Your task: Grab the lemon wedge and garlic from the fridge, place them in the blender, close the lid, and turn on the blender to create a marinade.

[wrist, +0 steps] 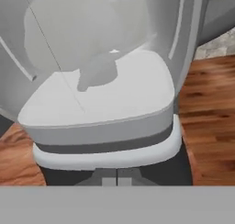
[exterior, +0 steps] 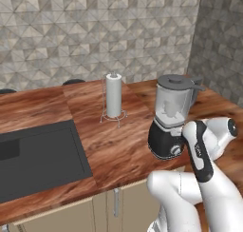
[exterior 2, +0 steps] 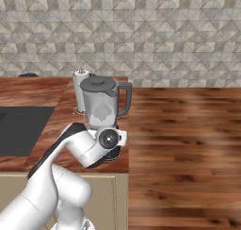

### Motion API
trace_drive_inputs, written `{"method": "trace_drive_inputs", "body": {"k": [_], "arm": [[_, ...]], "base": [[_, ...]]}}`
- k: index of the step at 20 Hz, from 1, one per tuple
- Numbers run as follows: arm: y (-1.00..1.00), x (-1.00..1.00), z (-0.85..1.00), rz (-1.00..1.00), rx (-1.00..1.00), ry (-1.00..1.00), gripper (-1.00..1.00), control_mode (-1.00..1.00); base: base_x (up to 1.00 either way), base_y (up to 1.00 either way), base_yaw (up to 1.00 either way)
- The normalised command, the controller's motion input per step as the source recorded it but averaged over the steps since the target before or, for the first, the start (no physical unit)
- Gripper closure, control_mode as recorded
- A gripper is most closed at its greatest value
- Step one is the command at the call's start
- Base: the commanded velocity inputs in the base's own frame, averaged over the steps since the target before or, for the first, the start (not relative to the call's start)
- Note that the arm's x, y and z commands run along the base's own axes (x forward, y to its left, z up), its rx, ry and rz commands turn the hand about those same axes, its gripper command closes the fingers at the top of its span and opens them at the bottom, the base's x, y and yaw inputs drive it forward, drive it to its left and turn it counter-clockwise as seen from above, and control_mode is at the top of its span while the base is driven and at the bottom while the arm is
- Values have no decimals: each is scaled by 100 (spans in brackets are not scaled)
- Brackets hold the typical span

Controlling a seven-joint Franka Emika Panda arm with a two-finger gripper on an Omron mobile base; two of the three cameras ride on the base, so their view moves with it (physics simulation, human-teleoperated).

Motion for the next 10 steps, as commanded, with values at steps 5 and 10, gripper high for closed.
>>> {"method": "trace_drive_inputs", "body": {"k": [5, 10], "arm": [[0, -49, 6, -19, -1, 16, 100, -100], [-2, -49, -4, -13, -6, 24, 100, -100]], "base": [[0, 0, 0], [0, 0, 0]]}}
